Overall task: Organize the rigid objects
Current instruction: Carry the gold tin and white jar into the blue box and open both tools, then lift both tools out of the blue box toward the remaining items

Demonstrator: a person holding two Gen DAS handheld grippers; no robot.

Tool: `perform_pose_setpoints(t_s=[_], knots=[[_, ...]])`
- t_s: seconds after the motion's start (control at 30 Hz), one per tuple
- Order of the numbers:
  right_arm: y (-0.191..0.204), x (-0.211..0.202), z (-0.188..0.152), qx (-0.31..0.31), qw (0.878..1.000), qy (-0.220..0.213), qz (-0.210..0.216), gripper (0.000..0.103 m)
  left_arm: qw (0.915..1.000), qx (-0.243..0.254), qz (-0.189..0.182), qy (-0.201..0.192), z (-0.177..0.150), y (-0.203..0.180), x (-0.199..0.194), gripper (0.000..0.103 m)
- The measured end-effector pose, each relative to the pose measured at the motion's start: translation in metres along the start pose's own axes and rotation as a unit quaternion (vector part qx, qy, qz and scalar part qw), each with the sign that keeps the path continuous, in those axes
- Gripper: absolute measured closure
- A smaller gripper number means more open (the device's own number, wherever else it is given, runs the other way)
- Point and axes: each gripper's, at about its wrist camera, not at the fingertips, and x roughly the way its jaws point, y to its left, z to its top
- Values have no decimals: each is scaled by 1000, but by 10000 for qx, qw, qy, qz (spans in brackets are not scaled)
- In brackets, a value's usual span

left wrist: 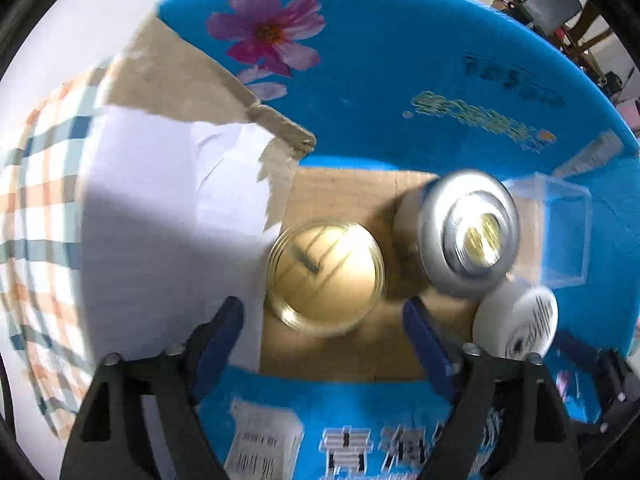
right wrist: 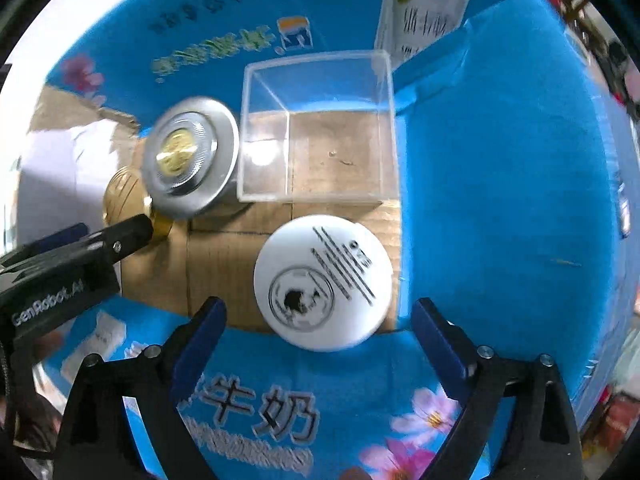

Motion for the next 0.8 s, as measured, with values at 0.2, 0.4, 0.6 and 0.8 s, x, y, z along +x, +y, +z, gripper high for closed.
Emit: perform_pose_setpoints(t_s=[0.2,0.4,0.6,0.8], knots=[[7,-34,-30,-356,9976,-494,-314,0,9974,147,415,-565,-38,0,-44,0],[4,-65,-47,-325,9965,-747,-195,0,9951,58,396,-906,-45,6,-79,0],[-7,-115,-85,-345,9943,-1012,-13,0,9902,2,417,-1333,-59,3,-126,0],[-7,-160,-108,-432,9909,-1275,92,0,9867,-34,280,-1603,-89,-4,-168,0]])
